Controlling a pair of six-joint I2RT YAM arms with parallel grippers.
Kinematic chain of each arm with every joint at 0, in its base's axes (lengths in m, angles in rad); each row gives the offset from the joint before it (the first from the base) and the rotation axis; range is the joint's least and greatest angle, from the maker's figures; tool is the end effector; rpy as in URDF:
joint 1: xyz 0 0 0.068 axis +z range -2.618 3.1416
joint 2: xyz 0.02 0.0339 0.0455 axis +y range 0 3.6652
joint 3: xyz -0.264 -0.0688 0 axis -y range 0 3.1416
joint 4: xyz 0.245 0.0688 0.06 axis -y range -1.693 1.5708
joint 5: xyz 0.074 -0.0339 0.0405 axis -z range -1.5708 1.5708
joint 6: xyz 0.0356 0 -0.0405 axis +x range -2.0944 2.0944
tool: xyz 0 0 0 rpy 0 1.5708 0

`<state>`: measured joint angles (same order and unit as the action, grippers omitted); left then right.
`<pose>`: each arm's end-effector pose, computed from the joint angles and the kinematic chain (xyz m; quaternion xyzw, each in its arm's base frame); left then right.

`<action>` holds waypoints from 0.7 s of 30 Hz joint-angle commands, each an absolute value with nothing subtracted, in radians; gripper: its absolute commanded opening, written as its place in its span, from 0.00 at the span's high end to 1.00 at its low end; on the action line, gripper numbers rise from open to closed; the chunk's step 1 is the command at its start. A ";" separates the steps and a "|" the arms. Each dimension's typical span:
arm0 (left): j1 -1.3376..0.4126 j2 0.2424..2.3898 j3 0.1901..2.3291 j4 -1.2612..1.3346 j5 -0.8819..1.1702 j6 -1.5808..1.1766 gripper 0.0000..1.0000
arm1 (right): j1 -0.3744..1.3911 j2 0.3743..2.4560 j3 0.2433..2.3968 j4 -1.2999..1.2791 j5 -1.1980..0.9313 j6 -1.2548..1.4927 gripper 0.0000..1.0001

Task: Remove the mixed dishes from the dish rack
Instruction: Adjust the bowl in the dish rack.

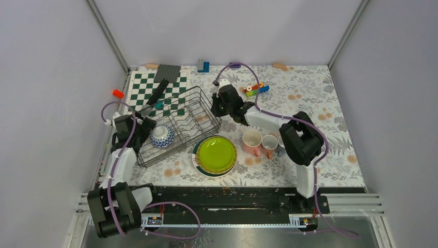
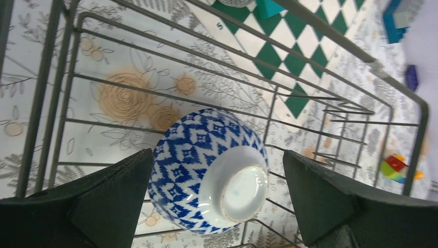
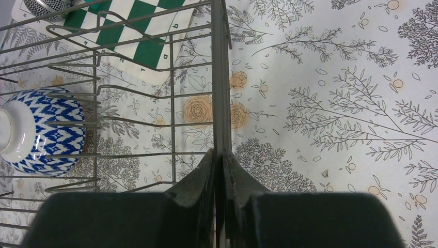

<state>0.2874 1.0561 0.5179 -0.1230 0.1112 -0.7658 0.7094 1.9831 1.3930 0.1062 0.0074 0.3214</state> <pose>0.2097 0.0579 0.2021 -0.4297 0.7877 -0.1524 0.4143 0.3490 0.2993 0.2179 -0.1631 0.8402 0.2521 0.4515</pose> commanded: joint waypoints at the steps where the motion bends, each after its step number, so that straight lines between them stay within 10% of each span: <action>1: 0.242 1.114 0.575 -0.344 -0.124 -0.745 0.01 | 0.661 1.934 1.364 0.021 0.098 0.320 1.00; 21: 0.058 1.429 0.706 -0.315 -0.056 -0.804 0.01 | 0.661 1.906 1.335 0.034 0.063 0.334 1.00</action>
<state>0.0662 1.4269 0.7300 -0.3111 -0.1417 -0.7765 0.6861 1.9472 1.3540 0.0929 0.0166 0.3176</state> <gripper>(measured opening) 0.988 0.120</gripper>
